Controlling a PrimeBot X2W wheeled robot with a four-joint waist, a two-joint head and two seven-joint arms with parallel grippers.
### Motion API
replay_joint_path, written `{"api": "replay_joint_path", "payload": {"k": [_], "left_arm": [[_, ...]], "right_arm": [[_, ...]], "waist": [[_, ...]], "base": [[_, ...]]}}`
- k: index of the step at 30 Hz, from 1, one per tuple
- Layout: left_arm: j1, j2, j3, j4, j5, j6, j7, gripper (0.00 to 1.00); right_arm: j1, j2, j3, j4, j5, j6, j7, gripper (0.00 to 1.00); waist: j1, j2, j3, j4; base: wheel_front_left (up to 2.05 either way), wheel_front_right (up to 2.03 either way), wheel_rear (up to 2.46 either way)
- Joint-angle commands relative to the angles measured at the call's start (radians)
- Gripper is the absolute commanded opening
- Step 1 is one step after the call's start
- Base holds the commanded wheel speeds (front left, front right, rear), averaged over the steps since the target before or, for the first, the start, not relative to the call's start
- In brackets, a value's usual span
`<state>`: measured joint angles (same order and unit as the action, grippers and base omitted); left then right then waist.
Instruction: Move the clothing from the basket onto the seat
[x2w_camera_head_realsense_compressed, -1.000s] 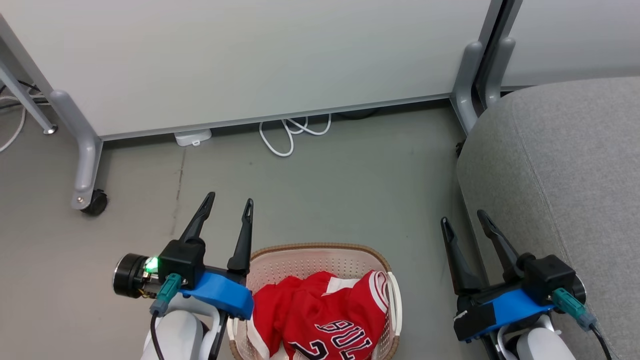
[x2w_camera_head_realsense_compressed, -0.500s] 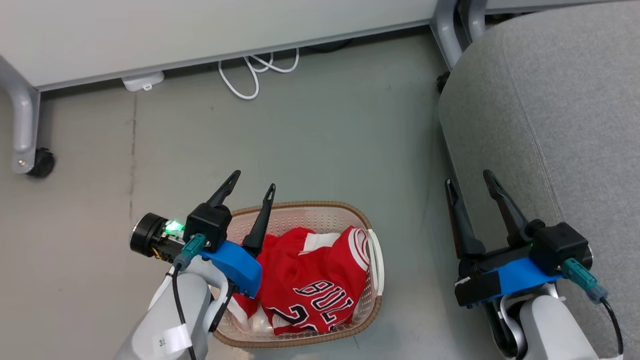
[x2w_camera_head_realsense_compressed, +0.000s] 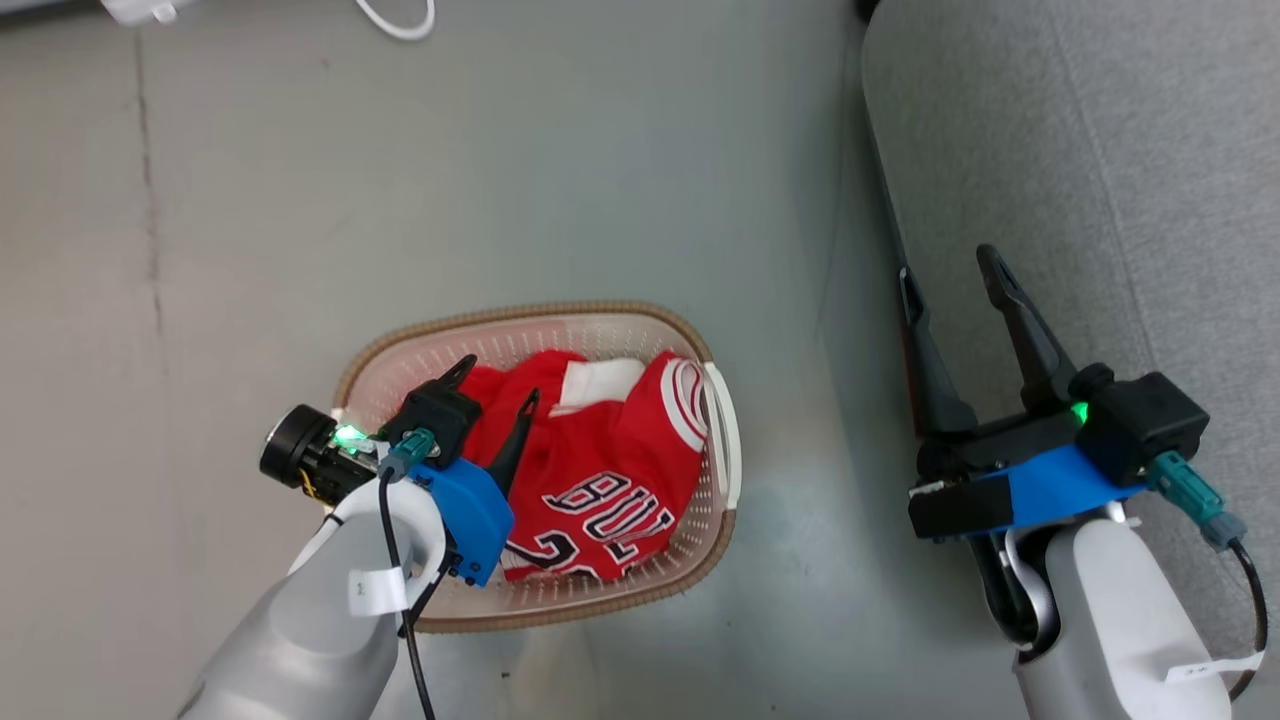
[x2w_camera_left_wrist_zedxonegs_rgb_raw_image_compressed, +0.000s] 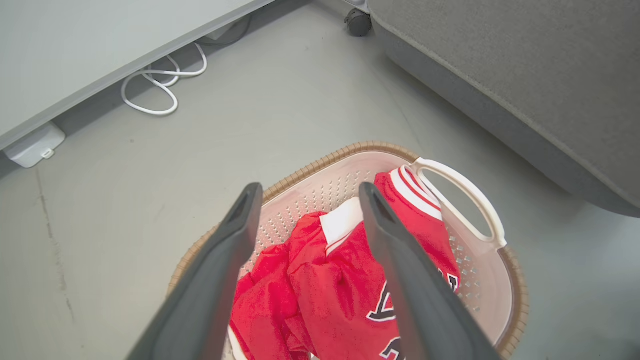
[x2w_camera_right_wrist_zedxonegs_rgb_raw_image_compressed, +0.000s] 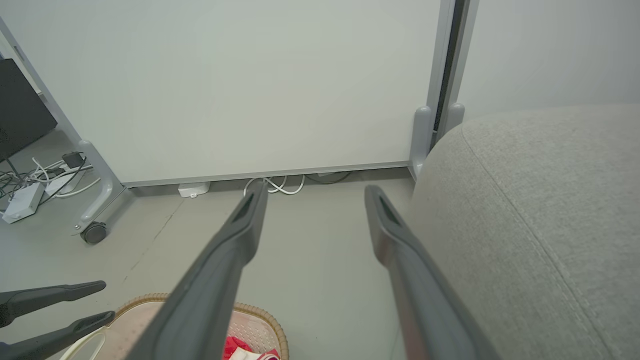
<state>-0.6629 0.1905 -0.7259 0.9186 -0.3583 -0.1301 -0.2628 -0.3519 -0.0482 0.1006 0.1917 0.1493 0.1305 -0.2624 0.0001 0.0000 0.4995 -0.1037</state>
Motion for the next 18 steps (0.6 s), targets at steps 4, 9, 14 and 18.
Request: {"api": "replay_joint_path", "payload": {"k": [4, 9, 14, 18], "left_arm": [[-0.074, 0.000, -0.090, 0.084, -0.054, -0.001, -0.001, 1.00], [-0.131, 0.001, -0.188, 0.159, -0.127, -0.001, 0.035, 1.00], [-0.173, 0.005, -0.273, 0.195, -0.190, -0.001, 0.081, 1.00], [-0.208, 0.009, -0.340, 0.213, -0.225, -0.001, 0.117, 1.00]], "right_arm": [[-0.046, -0.004, -0.004, -0.015, -0.010, 0.000, -0.004, 1.00], [-0.081, -0.004, -0.008, -0.030, -0.019, 0.000, -0.004, 1.00], [-0.110, -0.004, -0.015, -0.046, -0.025, 0.000, -0.004, 1.00], [-0.130, -0.004, -0.019, -0.057, -0.032, 0.000, -0.004, 1.00]], "waist": [[-0.0001, 0.0000, 0.100, -0.012], [-0.0001, 0.0000, 0.168, -0.017], [-0.0001, 0.0000, 0.227, -0.021], [-0.0001, 0.0000, 0.273, -0.019]], "base": [[0.00, 0.00, 0.00], [0.00, 0.00, 0.00], [0.00, 0.00, 0.00], [0.00, 0.00, 0.00]]}}
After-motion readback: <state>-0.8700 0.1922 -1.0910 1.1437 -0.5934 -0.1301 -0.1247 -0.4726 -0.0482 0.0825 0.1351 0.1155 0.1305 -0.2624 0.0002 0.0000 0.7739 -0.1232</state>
